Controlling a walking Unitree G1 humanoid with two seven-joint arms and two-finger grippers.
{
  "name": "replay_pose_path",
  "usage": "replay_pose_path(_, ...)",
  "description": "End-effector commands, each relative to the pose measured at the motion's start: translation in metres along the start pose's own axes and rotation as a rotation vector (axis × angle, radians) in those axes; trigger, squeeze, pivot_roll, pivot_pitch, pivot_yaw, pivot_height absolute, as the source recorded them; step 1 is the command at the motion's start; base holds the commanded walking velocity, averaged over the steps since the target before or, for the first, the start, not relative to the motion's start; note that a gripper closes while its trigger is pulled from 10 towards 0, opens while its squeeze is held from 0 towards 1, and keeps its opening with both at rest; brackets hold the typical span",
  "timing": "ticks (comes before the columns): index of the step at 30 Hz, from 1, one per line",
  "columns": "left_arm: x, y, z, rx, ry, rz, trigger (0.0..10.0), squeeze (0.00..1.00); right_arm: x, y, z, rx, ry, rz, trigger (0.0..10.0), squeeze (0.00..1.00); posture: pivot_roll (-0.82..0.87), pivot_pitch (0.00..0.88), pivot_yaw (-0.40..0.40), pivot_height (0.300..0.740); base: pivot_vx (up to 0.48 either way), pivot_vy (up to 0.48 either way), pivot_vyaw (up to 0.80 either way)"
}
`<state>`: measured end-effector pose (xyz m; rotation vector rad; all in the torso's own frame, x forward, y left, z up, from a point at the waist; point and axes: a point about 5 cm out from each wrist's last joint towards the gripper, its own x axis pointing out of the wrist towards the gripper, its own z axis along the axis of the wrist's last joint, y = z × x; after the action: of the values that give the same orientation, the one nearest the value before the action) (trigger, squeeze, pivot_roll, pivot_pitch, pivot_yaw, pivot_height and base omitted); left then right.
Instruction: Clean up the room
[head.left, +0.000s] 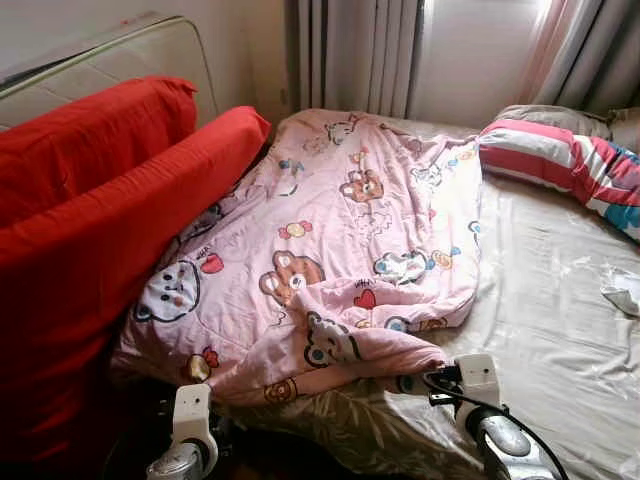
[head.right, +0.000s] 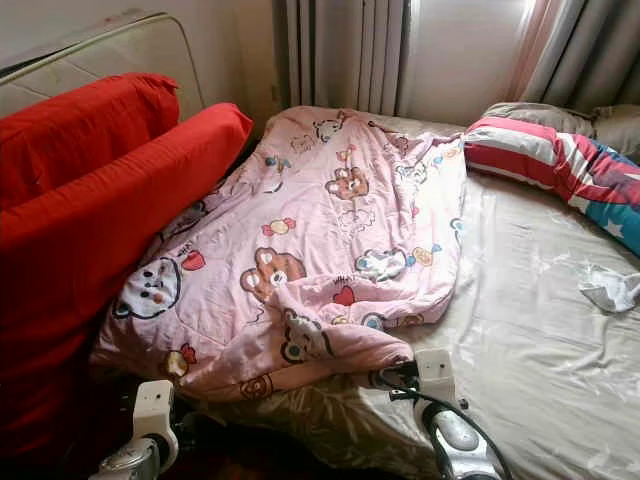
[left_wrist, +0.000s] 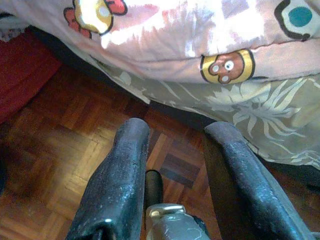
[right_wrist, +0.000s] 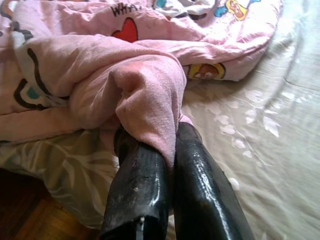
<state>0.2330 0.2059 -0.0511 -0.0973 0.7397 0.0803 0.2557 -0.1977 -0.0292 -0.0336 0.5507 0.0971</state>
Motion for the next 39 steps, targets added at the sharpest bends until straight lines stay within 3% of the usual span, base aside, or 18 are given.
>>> replay_pose_path(1,-0.002,0.001,-0.009,0.002,0.039,0.003,10.0,0.00,0.001,0.001,0.003,0.012,-0.024,0.004,10.0,0.00,-0.01,0.000,-0.007,0.740,-0.285,0.000,0.00)
replay_pose_path(19,-0.004,0.008,-0.013,0.001,0.043,0.014,10.0,0.00,0.001,0.001,0.017,0.033,-0.147,0.033,10.0,0.00,0.00,0.000,-0.009,0.740,-0.226,0.000,0.00)
replay_pose_path(23,-0.004,0.002,-0.017,0.005,0.056,0.011,10.0,0.00,0.002,0.005,0.020,-0.052,-0.155,0.058,10.0,0.00,-0.01,0.000,-0.010,0.740,0.000,0.000,0.00)
replay_pose_path(26,-0.003,-0.004,-0.018,0.006,0.060,0.004,10.0,0.00,0.006,0.013,0.032,-0.107,-0.189,0.083,10.0,0.00,-0.01,0.000,-0.010,0.740,0.000,0.000,0.00)
replay_pose_path(33,-0.003,-0.009,-0.018,0.008,0.062,-0.001,10.0,0.00,0.008,0.018,0.053,-0.116,-0.319,0.110,10.0,0.00,-0.01,0.000,-0.010,0.740,0.000,0.000,0.00)
replay_pose_path(36,-0.004,0.001,-0.018,0.006,0.058,0.008,10.0,0.00,0.007,0.008,0.078,-0.176,-0.438,-0.019,10.0,0.00,-0.01,0.000,-0.012,0.740,0.000,0.000,0.00)
replay_pose_path(39,-0.005,0.006,-0.018,0.005,0.057,0.013,10.0,0.00,0.007,0.004,0.086,-0.176,-0.479,-0.066,10.0,0.00,-0.01,0.000,-0.012,0.740,0.000,0.000,0.00)
